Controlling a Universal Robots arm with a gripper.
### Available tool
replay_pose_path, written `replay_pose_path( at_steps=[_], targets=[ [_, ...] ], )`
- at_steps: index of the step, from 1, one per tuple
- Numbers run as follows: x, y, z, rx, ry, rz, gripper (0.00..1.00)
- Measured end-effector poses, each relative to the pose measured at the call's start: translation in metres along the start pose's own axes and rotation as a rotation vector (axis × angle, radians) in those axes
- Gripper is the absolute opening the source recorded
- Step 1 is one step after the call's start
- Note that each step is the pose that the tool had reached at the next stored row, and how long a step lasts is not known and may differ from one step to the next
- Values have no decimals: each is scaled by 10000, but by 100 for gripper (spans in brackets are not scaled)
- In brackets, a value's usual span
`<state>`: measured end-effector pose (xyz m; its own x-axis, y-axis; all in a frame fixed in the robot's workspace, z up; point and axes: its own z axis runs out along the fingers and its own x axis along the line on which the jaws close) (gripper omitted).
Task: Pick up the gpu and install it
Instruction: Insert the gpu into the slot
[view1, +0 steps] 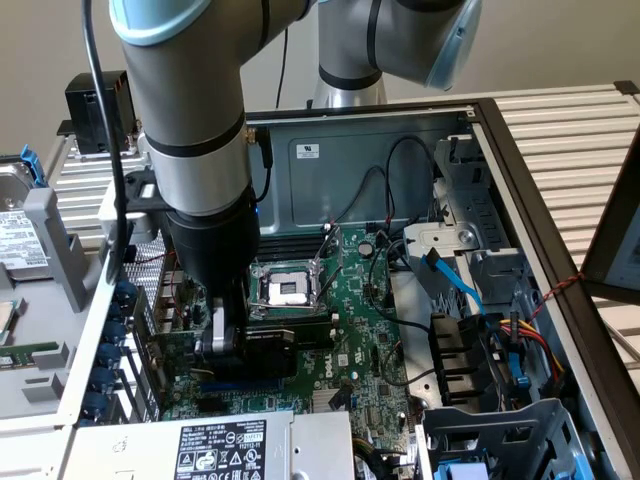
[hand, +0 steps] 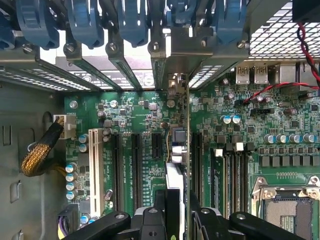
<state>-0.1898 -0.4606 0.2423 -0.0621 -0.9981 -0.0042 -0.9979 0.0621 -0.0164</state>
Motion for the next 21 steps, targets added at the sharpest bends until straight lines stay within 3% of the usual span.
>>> replay_pose_path(
  at_steps=[21],
  targets=[
    [2,0,9,-2,-4,-354,27]
  ],
)
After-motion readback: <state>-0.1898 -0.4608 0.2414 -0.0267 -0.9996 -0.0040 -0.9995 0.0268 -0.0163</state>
